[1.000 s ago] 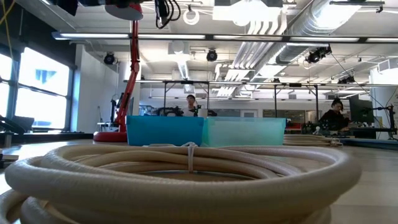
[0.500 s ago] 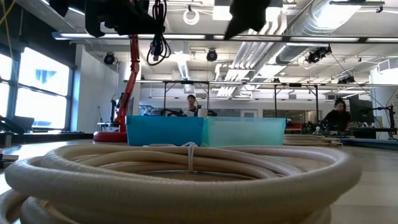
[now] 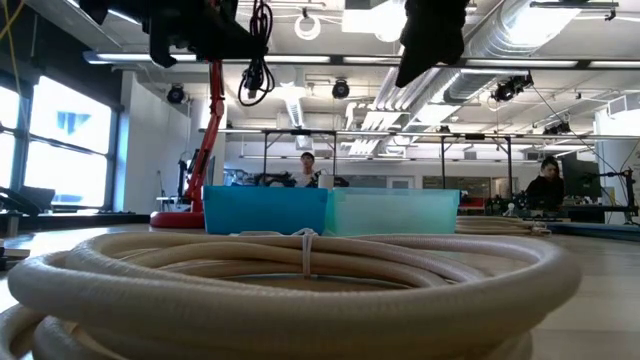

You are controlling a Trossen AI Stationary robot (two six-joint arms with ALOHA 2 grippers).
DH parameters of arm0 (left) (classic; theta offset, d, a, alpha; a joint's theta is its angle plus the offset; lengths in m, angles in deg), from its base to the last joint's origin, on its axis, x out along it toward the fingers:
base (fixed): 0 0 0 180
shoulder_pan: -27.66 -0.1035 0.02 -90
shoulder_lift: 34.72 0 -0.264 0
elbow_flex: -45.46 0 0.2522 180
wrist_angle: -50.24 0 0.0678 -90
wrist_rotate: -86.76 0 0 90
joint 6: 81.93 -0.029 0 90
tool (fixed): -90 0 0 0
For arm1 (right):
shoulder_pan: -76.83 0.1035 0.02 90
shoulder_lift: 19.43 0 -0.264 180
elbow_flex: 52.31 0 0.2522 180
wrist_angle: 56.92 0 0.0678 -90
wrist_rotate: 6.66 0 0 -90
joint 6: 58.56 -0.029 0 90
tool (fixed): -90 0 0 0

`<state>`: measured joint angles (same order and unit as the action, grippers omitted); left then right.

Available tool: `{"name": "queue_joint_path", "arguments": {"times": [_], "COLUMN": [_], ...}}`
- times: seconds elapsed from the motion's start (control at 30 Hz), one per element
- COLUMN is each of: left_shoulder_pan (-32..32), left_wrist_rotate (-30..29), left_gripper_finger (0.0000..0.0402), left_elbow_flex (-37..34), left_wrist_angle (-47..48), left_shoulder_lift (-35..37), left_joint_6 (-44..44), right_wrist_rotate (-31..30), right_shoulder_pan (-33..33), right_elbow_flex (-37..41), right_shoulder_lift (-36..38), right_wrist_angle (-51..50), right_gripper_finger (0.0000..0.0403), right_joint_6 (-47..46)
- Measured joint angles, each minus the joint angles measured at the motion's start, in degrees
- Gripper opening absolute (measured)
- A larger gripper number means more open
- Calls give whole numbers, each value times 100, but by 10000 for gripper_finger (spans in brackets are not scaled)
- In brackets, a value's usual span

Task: Pick & Place USB Port
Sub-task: Put the black USB cable into the blue bin

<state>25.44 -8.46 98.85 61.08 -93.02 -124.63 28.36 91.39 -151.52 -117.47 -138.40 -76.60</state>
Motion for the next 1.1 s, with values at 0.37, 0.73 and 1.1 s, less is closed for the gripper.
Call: {"name": "queue_joint_path", "arguments": {"times": [0.37, 0.73, 1.1], "left_shoulder_pan": [-1506, -2190, -2187], "left_wrist_rotate": [753, 1678, 649], "left_gripper_finger": [23, 23, 23], "left_elbow_flex": [19, 291, 1344], "left_wrist_angle": [-59, -367, 1183], "left_shoulder_lift": [-133, -1548, -2292], "left_joint_6": [194, 470, 490], "right_wrist_rotate": [520, 557, 592], "right_shoulder_pan": [-402, -751, -856], "right_elbow_flex": [2, 2, 2], "right_shoulder_lift": [-4, -7, -7], "right_wrist_angle": [-468, -501, -556], "right_gripper_finger": [204, 204, 204], "right_joint_6": [-2, 155, 199]}}
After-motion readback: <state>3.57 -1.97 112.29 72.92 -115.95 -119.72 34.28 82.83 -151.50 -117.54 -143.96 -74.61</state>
